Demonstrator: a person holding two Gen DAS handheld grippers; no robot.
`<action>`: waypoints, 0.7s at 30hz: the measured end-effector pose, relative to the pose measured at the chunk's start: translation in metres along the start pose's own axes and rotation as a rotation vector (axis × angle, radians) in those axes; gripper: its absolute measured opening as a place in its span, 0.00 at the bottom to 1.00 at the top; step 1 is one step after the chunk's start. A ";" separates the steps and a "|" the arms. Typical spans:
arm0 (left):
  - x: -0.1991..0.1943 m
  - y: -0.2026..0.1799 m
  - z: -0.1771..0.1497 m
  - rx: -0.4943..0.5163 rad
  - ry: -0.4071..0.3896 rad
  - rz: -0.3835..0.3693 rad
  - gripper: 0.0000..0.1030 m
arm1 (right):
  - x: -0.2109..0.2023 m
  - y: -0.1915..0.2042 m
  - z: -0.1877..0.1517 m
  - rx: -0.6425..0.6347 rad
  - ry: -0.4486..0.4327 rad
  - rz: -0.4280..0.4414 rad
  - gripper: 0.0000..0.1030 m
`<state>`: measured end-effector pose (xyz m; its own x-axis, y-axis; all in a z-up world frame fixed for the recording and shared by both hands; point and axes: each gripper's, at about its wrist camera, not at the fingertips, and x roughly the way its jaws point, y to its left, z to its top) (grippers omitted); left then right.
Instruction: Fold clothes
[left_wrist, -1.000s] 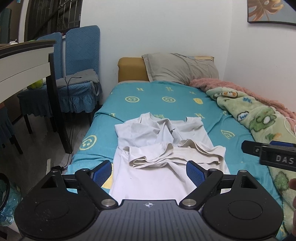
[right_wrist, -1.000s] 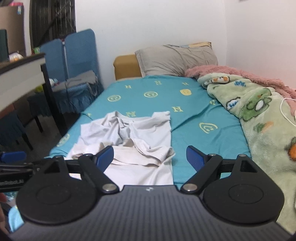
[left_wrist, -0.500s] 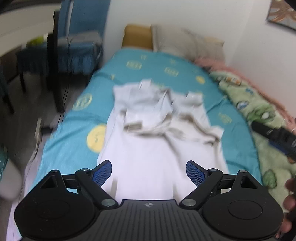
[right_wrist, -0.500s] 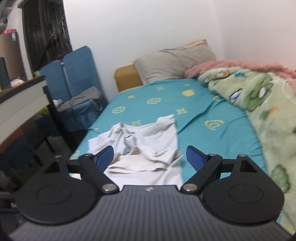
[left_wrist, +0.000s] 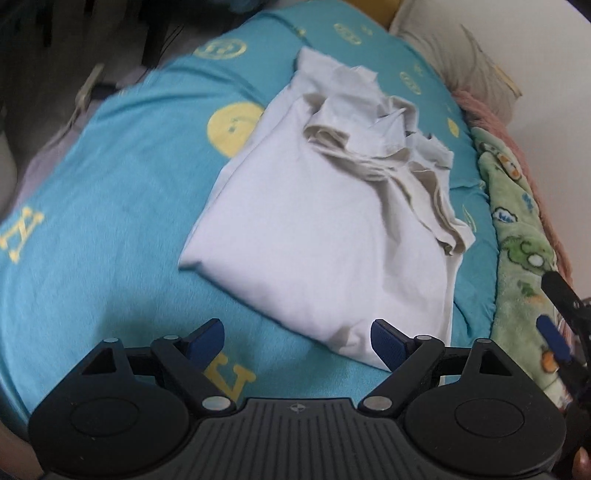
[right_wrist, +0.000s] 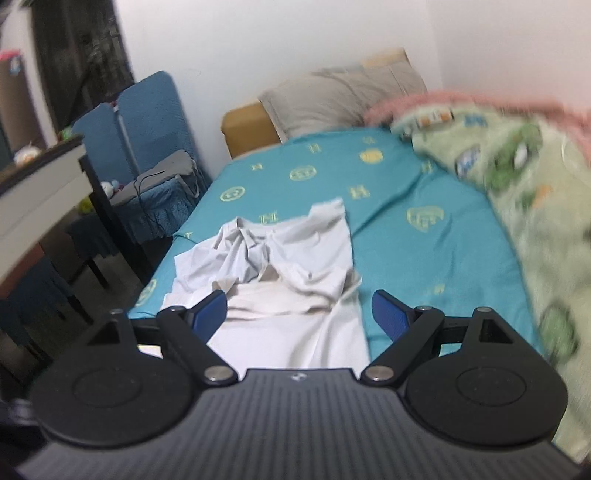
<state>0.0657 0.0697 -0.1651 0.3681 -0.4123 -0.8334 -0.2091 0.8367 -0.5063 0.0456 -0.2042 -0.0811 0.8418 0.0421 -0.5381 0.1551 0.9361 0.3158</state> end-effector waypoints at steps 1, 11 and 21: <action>0.002 0.004 0.000 -0.028 0.013 -0.014 0.82 | 0.003 -0.005 -0.001 0.044 0.030 0.014 0.84; 0.014 0.029 0.005 -0.247 -0.055 -0.128 0.65 | 0.028 -0.032 -0.038 0.497 0.289 0.241 0.85; 0.010 0.049 0.015 -0.387 -0.186 -0.157 0.11 | 0.072 -0.019 -0.094 0.807 0.574 0.394 0.85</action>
<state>0.0724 0.1122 -0.1951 0.5716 -0.4216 -0.7039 -0.4479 0.5585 -0.6982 0.0543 -0.1859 -0.1994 0.5699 0.6471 -0.5064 0.3989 0.3209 0.8590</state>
